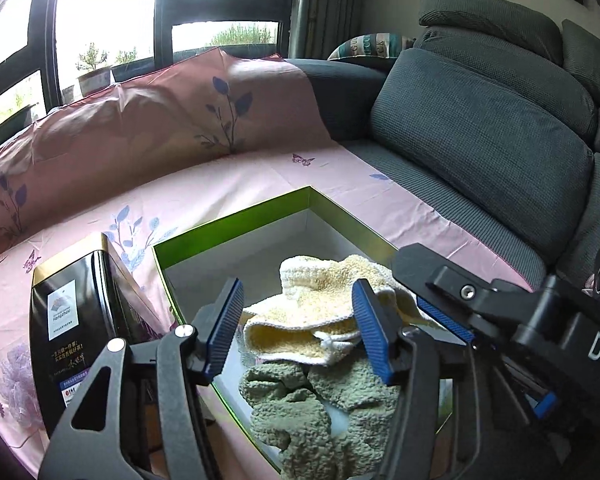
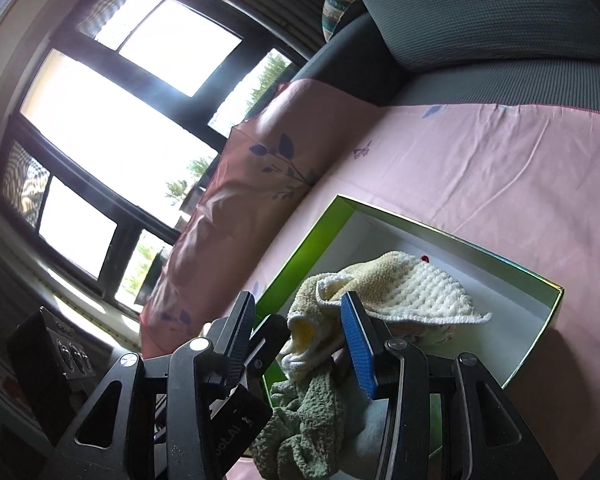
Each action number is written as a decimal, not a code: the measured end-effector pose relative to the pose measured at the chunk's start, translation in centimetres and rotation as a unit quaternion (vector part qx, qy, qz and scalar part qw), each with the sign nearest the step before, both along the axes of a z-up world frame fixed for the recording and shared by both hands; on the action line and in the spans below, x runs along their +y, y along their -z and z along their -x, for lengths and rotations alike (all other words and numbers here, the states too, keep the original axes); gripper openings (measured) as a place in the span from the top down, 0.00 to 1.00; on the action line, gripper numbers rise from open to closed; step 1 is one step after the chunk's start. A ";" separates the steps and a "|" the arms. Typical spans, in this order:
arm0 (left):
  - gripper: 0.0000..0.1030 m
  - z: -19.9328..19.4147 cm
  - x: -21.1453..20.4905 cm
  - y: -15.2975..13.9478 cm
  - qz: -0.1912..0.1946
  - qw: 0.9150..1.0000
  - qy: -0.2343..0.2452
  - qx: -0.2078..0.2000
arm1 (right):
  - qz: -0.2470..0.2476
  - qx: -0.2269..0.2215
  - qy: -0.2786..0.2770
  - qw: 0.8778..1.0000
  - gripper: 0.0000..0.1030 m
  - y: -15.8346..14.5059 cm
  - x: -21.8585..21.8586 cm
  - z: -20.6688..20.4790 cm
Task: Organize soft objects
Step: 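Lower the towel into the box and open the right tool, then move the right tool to the lilac mesh bath puff and grasp it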
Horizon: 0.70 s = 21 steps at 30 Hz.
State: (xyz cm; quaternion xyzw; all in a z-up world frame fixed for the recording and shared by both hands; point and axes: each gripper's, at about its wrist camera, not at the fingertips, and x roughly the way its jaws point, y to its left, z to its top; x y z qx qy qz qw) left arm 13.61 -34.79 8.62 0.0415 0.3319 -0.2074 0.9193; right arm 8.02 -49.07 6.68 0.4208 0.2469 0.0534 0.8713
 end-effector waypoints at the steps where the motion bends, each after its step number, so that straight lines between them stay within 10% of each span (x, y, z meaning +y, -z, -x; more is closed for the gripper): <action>1: 0.36 0.1 0.3 -0.3 0.002 1.000 -0.006 -0.002 | 0.001 -0.005 -0.001 1.000 0.51 -0.2 0.0 0.2; 13: 0.22 2.8 8.5 -3.7 0.026 0.996 -0.083 -0.012 | 0.037 -0.045 -0.036 0.998 0.25 -3.4 2.7 1.0; 21: 0.13 5.0 19.4 -4.2 0.028 0.979 -0.200 -0.017 | 0.079 -0.066 -0.095 0.990 0.14 -5.6 7.8 1.2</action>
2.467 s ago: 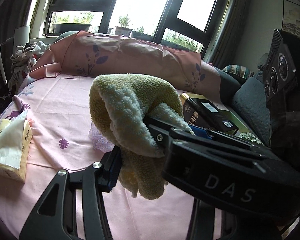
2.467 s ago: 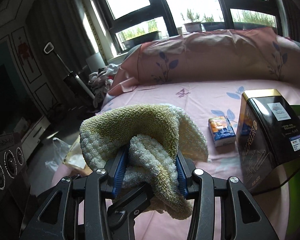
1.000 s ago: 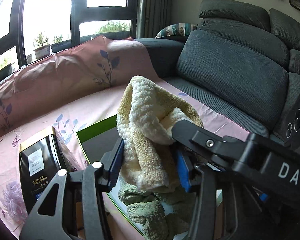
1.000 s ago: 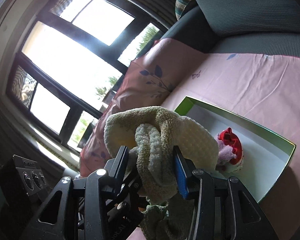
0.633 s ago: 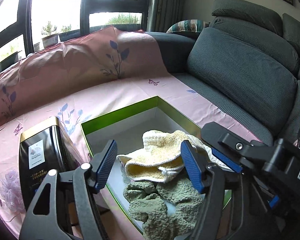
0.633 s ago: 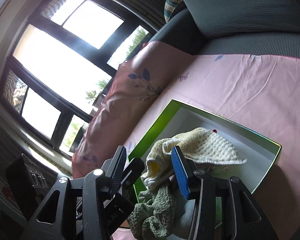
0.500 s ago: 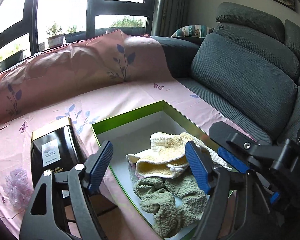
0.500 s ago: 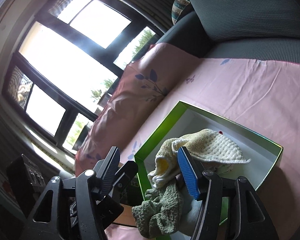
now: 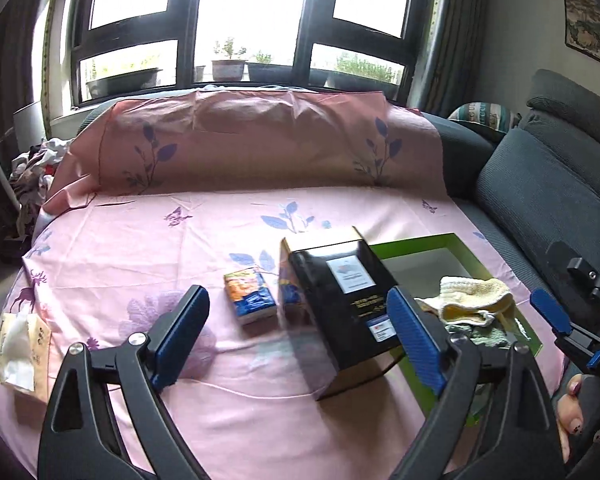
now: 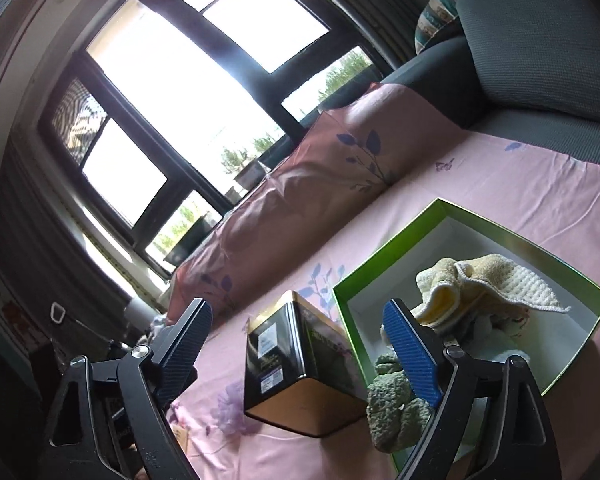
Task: Organize soft objects
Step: 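Move the right tool to the lilac mesh bath puff and grasp it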
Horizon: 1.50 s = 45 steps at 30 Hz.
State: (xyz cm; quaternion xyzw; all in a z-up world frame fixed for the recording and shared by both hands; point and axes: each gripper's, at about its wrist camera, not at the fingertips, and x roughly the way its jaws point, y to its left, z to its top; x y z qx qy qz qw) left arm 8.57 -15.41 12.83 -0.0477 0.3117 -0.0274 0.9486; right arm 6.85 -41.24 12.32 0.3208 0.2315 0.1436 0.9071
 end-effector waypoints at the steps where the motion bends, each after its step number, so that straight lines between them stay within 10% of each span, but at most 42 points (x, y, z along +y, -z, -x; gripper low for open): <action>1: 0.13 0.2 1.4 0.2 -0.004 1.000 -0.014 0.003 | 0.008 0.002 -0.010 1.000 0.14 -0.3 0.8 0.1; 12: 0.13 0.5 15.2 8.5 0.073 0.983 -0.146 0.085 | 0.056 0.019 -0.178 0.982 0.14 -1.7 13.9 -0.9; 22: 0.14 -2.0 17.9 13.0 0.185 0.967 -0.107 0.138 | 0.151 0.169 -0.252 0.941 0.14 4.0 26.3 -7.0; 36: 0.52 -4.4 18.8 15.1 0.218 0.954 -0.127 0.159 | 0.254 0.267 -0.236 0.899 0.15 12.6 32.0 -13.9; 45: 0.80 -4.5 17.6 15.5 0.171 0.968 -0.095 0.158 | 0.203 0.272 -0.291 0.894 0.59 14.4 32.6 -13.7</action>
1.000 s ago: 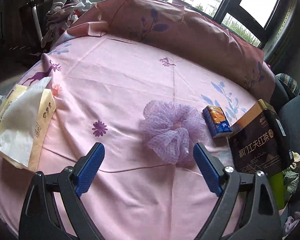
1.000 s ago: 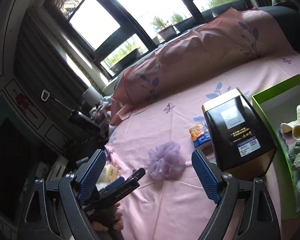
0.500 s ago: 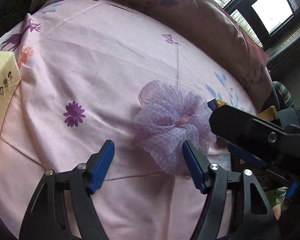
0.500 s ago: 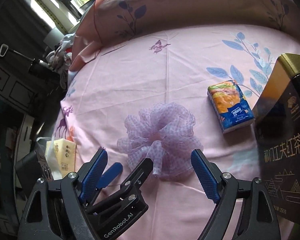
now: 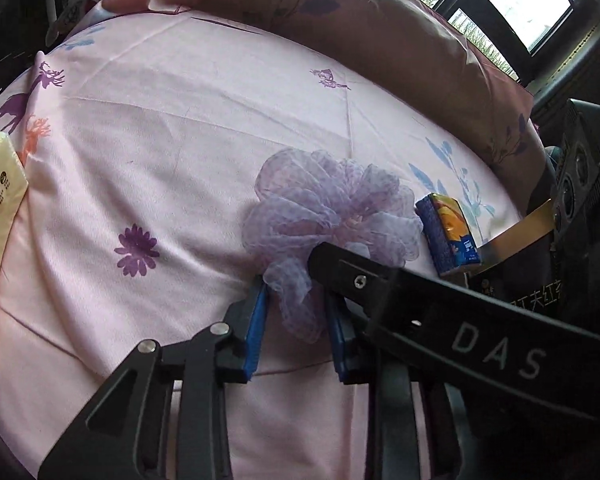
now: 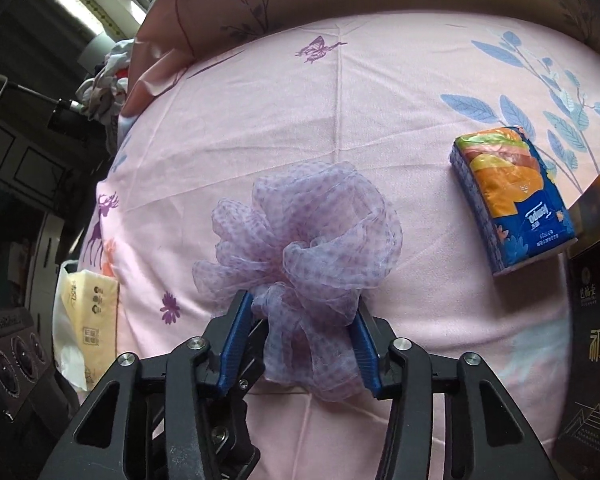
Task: Organize soft objects
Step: 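Lift and carry the bath puff over the green box with the right tool, then drop the bath puff into the box by opening the right tool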
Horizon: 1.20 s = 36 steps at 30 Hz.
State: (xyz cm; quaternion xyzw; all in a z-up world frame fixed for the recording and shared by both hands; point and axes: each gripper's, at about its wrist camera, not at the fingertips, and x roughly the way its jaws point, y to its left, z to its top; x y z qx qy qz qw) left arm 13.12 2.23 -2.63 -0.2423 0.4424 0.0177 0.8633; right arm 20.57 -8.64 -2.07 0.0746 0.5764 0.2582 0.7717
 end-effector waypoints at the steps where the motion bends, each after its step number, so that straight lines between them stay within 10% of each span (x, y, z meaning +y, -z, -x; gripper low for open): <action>1: 0.82 0.1 -0.2 -0.1 0.001 1.000 0.004 -0.002 | -0.016 0.014 -0.003 1.000 0.62 0.3 0.0 0.1; 11: 0.84 3.1 -3.9 -4.6 -0.016 0.994 0.042 -0.095 | -0.049 -0.054 0.022 0.997 0.66 -4.8 -2.7 4.0; 21: 0.84 6.2 -13.4 -10.7 -0.052 0.967 0.159 -0.194 | -0.092 -0.160 0.100 0.978 0.66 -11.4 -14.0 9.4; 36: 0.80 2.1 -32.2 -13.8 -0.127 0.908 0.337 -0.213 | -0.202 -0.208 0.329 0.899 0.66 -11.8 -34.5 10.7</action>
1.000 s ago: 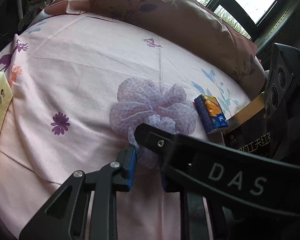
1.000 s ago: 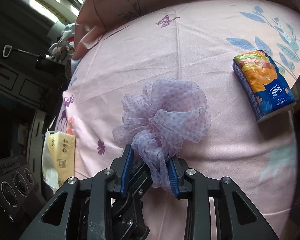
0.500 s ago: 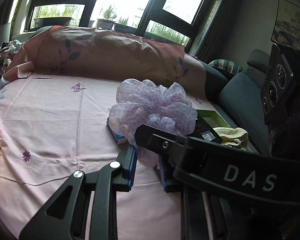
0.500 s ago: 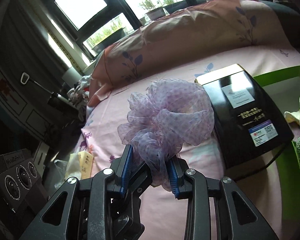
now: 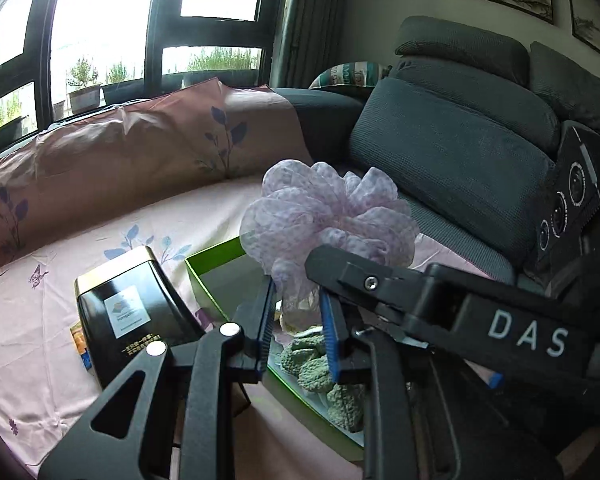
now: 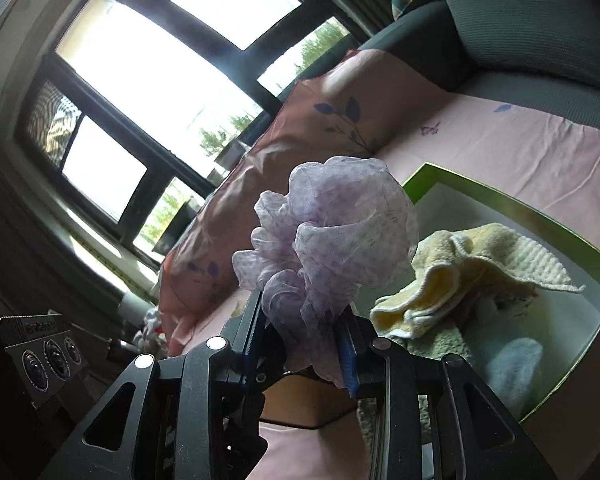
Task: Organize soft objects
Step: 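Drop the bath puff into the box by opening the right tool, then move the right tool to the small tissue pack and grasp it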
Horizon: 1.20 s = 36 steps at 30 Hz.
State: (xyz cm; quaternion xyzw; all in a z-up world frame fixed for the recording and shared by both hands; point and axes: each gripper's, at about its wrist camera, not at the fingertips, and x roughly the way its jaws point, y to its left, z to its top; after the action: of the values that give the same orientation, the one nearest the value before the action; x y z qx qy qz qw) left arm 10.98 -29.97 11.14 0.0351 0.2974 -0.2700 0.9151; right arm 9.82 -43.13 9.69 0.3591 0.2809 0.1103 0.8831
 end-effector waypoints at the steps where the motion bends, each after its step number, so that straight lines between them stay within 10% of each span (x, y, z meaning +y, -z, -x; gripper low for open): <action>1: 0.80 -0.3 -0.8 0.3 -0.006 1.000 0.007 0.002 | 0.000 0.004 0.013 1.000 0.66 0.3 -0.7 -0.1; 7: 0.77 -0.5 -3.6 1.4 -0.047 0.999 0.028 0.003 | 0.025 0.040 0.098 0.994 0.66 1.6 -3.3 -0.4; 14: 0.51 0.5 -0.9 0.7 -0.069 0.997 0.004 -0.022 | 0.029 0.075 0.059 0.995 0.65 2.9 -2.7 -2.0; 17: 0.36 0.4 2.5 0.1 -0.038 0.999 0.004 -0.009 | 0.024 0.083 0.059 0.994 0.31 3.2 -3.1 -1.5; 20: 0.25 0.3 6.8 -0.6 -0.034 0.998 -0.042 -0.017 | 0.028 0.071 0.046 0.996 0.25 2.9 -3.1 -0.8; 27: 0.12 -4.4 17.9 2.0 -0.004 0.966 -0.253 0.049 | 0.048 0.062 0.036 0.996 0.20 1.3 -2.4 0.6; 36: 0.18 -10.7 20.3 11.3 0.019 0.942 -0.280 0.186 | 0.056 0.041 0.043 0.997 0.19 0.0 -1.7 1.6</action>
State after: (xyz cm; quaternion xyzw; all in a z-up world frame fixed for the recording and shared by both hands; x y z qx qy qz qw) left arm 21.68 -9.64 -0.16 -0.1179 0.4552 -0.0106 0.8825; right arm 8.20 -44.78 9.66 0.3249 0.3073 0.0411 0.8935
